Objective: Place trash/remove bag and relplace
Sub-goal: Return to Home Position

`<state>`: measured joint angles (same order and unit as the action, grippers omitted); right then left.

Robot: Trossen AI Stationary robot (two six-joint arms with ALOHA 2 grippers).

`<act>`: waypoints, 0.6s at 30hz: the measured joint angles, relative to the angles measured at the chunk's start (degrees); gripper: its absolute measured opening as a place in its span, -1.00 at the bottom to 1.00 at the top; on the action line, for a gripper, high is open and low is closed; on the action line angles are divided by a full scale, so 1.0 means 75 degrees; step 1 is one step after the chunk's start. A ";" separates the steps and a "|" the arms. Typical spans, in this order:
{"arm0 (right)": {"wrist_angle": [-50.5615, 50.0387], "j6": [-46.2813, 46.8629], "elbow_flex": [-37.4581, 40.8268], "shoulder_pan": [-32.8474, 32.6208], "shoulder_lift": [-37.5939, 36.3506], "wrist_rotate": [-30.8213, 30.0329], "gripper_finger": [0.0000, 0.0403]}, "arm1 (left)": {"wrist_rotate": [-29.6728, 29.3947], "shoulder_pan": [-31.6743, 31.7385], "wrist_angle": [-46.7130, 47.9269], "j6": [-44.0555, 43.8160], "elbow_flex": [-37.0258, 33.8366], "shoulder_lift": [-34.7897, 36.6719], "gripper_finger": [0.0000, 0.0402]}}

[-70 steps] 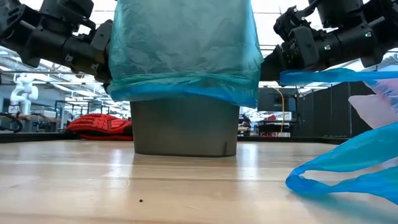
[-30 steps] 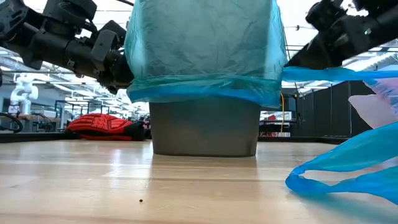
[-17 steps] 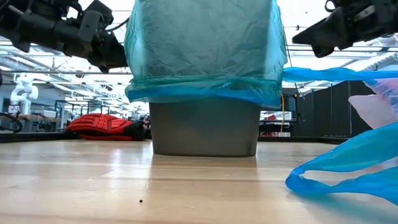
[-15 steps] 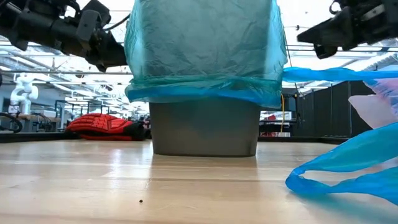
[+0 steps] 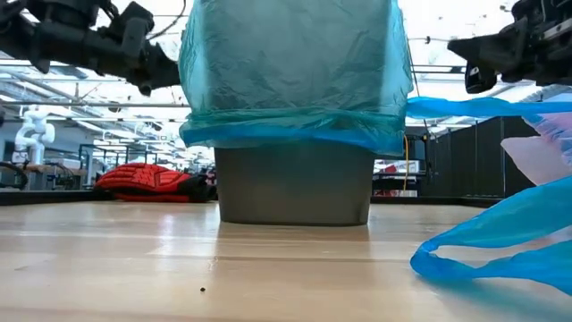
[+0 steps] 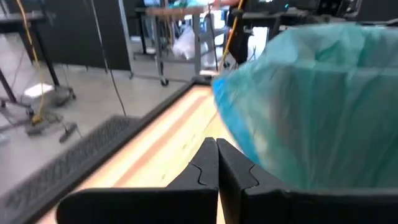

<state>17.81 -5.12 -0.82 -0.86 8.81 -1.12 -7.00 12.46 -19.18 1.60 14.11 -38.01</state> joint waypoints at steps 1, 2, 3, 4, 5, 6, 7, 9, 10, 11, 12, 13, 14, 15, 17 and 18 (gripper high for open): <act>-0.0244 0.0035 0.0000 0.0066 -0.0113 -0.0004 -1.00 | 0.0022 0.0034 0.0067 -0.0082 -0.0077 0.0093 -1.00; -0.0476 0.0114 0.0003 0.0127 -0.0221 -0.0007 -1.00 | 0.0022 0.0041 0.0104 -0.0124 -0.0198 0.0250 -1.00; -0.0698 0.0200 0.0002 0.0182 -0.0353 -0.0015 -1.00 | 0.0022 0.0042 0.0075 -0.0159 -0.0316 0.0410 -1.00; -0.0914 0.0273 0.0003 0.0218 -0.0492 -0.0013 -1.00 | 0.0027 0.0040 0.0018 -0.0171 -0.0456 0.0600 -1.00; -0.1086 0.0328 0.0002 0.0229 -0.0624 -0.0016 -1.00 | 0.0040 0.0035 0.0035 -0.0240 -0.0633 0.0827 -1.00; -0.1253 0.0367 0.0000 0.0229 -0.0768 -0.0024 -1.00 | 0.0051 0.0029 0.0088 -0.0352 -0.0850 0.1078 -1.00; -0.1438 0.0378 0.0000 0.0229 -0.0928 -0.0027 -1.00 | 0.0050 0.0018 0.0125 -0.0409 -0.1066 0.1324 -1.00; -0.1614 0.0361 0.0000 0.0226 -0.1169 -0.0064 -1.00 | 0.0051 0.0007 0.0088 -0.0528 -0.1448 0.1843 -1.00; -0.1608 0.0330 -0.0002 0.0228 -0.1170 -0.0109 -1.00 | 0.0051 0.0007 0.0076 -0.0552 -0.1599 0.2090 -1.00; -0.1620 0.0322 -0.0006 0.0226 -0.1167 -0.0178 -1.00 | 0.0051 0.0007 0.0124 -0.0555 -0.1724 0.2342 -1.00; -0.1699 0.0320 -0.0006 0.0228 -0.1167 -0.0261 -1.00 | 0.0053 0.0005 0.0305 -0.0567 -0.1804 0.2575 -1.00; -0.1797 0.0329 -0.0006 0.0229 -0.1167 -0.0314 -1.00 | 0.0049 0.0004 0.0433 -0.0541 -0.1818 0.2771 -1.00; -0.1844 0.0340 -0.0003 0.0226 -0.1167 -0.0321 -1.00 | 0.0051 0.0006 0.0618 -0.0497 -0.1819 0.2975 -1.00; -0.1853 0.0370 -0.0003 0.0226 -0.1167 -0.0322 -1.00 | 0.0051 0.0004 0.0913 -0.0435 -0.1819 0.3184 -1.00; -0.1921 0.0390 -0.0006 0.0226 -0.1167 -0.0324 -1.00 | 0.0049 0.0004 0.1331 -0.0372 -0.1819 0.3603 -1.00; -0.1996 0.0390 -0.0006 0.0226 -0.1167 -0.0330 -1.00 | 0.0051 0.0004 0.1639 -0.0372 -0.1819 0.3803 -1.00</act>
<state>2.84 -2.20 -0.86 0.84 0.05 -3.59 -6.61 12.49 -6.89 -1.19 0.47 -9.48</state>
